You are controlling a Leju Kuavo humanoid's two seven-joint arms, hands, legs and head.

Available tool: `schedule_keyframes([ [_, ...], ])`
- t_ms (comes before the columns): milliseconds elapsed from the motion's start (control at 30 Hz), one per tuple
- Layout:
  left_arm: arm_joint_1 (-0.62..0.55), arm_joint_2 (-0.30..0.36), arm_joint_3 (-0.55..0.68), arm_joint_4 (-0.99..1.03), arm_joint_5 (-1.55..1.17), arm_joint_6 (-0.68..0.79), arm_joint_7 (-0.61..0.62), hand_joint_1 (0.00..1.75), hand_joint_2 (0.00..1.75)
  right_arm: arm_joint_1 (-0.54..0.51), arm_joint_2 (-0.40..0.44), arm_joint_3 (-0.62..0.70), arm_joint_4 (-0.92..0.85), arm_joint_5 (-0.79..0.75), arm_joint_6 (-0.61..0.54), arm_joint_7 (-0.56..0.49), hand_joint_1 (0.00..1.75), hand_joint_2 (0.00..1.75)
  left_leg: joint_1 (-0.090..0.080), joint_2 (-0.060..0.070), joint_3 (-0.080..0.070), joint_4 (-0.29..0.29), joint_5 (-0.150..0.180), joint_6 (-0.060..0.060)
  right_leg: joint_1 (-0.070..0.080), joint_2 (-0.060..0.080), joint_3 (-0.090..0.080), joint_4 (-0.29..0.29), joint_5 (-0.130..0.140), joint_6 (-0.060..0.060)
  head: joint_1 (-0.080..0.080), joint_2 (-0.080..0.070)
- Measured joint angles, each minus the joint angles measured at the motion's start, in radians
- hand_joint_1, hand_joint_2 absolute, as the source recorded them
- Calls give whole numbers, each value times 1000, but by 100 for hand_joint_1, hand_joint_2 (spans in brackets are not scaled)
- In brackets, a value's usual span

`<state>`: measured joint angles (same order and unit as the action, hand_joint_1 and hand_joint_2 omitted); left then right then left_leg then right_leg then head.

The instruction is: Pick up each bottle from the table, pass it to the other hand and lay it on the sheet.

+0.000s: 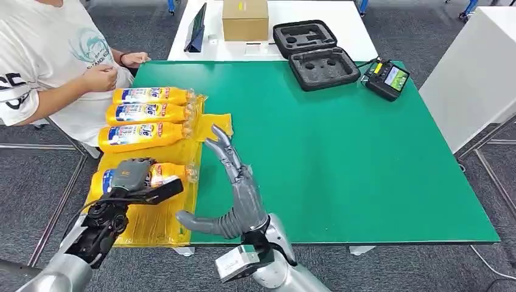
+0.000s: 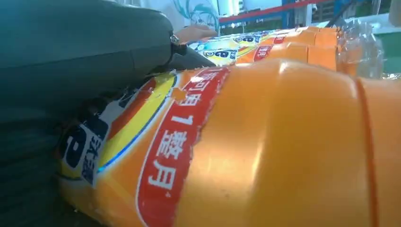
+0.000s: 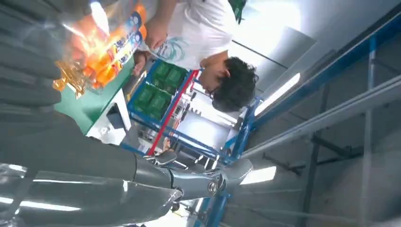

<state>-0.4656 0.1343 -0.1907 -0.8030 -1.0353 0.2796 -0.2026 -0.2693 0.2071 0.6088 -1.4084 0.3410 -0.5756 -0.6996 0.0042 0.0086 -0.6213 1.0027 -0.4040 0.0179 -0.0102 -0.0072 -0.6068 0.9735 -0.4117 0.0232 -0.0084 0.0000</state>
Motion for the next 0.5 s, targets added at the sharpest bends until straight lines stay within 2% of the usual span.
schedule_keyframes([
  [167, -6, -8, 0, 22, 3, -6, 2, 162, 175, 0, 5, 0, 13, -2, 11, 0, 0, 175, 0, 0, 3, 0, 0, 0, 0, 0, 3, 0, 0, 0, 0, 0],
  [200, -8, -8, 0, 26, 4, -6, 2, 147, 175, 0, 6, 0, 16, -2, 12, 0, 0, 175, 0, 0, 3, 0, 0, 0, 0, 0, 4, 0, 0, 0, 0, 0],
  [233, -10, -10, 0, 29, 4, -7, 2, 44, 175, -1, 6, 0, 19, -2, 12, 0, 0, 175, 0, 0, 4, 0, 0, 0, 0, 0, 4, 0, 0, 0, 0, 0],
  [267, -11, -10, 0, 32, 4, -7, 2, 0, 175, -1, 6, 0, 21, -2, 13, 0, 0, 175, 0, 0, 4, 0, 0, 0, 0, 0, 5, 0, 0, 0, 0, 0],
  [333, -12, -11, 0, 35, 5, -10, 2, 0, 175, -1, 7, 0, 24, -3, 13, 0, 0, 175, 0, 0, 5, 0, 0, 0, 0, 0, 6, 0, 0, 0, 0, 0],
  [367, -12, -13, 1, 36, 15, -18, 2, 0, 0, -1, 7, 0, 26, -5, 17, 0, 0, 175, 0, 0, 5, 0, 0, 0, 0, 0, 6, 0, 0, 0, 0, 0],
  [500, -23, -19, 15, 44, 88, -126, -27, 0, 0, -6, 9, -1, 39, -12, 31, 0, 0, 175, 0, 0, 8, 0, 0, 0, 0, 0, 9, 0, 0, 0, 0, 0],
])
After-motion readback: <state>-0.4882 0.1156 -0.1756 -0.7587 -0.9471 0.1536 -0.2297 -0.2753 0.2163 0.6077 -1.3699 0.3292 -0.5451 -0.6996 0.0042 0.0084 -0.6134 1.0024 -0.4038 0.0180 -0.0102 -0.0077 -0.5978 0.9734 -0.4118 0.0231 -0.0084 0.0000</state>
